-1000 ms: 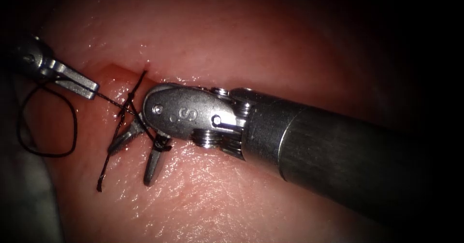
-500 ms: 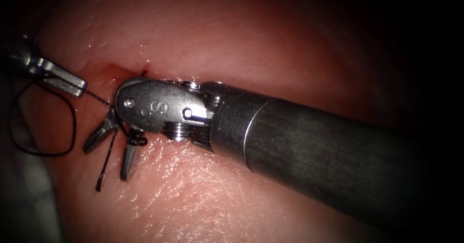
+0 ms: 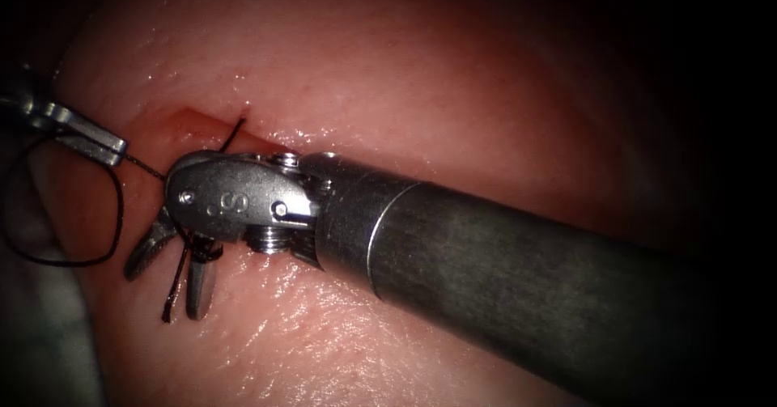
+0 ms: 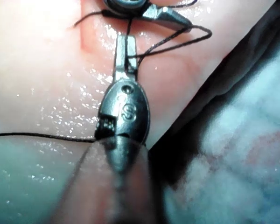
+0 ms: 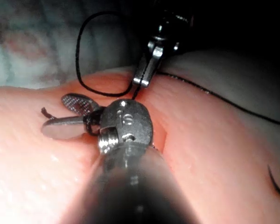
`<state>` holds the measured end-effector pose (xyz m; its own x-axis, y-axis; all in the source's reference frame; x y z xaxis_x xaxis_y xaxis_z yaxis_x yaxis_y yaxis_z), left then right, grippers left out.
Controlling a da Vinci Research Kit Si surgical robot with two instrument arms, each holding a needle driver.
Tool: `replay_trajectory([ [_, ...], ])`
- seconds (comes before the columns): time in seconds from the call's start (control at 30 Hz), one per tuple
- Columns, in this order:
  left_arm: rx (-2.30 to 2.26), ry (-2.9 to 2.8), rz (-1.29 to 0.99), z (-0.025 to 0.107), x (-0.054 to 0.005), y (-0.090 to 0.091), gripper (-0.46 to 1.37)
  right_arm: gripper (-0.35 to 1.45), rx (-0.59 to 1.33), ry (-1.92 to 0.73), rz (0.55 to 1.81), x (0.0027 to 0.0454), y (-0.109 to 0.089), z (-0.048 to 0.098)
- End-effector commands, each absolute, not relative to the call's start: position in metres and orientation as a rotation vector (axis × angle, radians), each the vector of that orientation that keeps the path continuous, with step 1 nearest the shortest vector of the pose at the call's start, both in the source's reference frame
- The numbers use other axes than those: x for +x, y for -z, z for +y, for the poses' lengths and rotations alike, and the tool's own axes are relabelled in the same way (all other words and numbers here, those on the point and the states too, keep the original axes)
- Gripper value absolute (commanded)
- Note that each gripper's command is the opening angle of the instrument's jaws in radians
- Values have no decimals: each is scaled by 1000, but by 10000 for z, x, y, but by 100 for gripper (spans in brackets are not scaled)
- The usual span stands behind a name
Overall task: Wound Closure
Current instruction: Grab the suture tail with the right gripper, then pull the right gripper up and the left gripper down to tighten the suture
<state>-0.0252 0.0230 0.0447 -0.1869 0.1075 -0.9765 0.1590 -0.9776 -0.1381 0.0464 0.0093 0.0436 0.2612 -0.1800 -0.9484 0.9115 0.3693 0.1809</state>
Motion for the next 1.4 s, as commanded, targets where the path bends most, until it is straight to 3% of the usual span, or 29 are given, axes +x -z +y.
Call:
replay_trajectory([
  [0.03, 1983, 2373, 322, 230, -251, -447, -35, 86, 885, 920, 1004, 464, -438, 92],
  [0.17, 1981, 2373, 323, 229, -248, -446, -35, 81, 885, 956, 950, 464, -441, 89],
  [0.23, 1979, 2375, 321, 229, -247, -446, -35, 69, 888, 969, 924, 464, -443, 89],
  [0.27, 1978, 2374, 321, 228, -247, -446, -35, 48, 900, 980, 910, 464, -444, 89],
  [0.3, 1978, 2373, 322, 227, -246, -446, -35, 12, 907, 987, 904, 464, -444, 89],
  [0.47, 1977, 2371, 323, 226, -244, -446, -35, -35, 907, 989, 901, 464, -443, 89],
  [0.87, 1975, 2379, 322, 214, -243, -449, -35, -35, 897, 975, 913, 461, -437, 98],
  [1.4, 1984, 2380, 319, 208, -241, -449, -35, -35, 817, 820, 1082, 444, -425, 129],
])
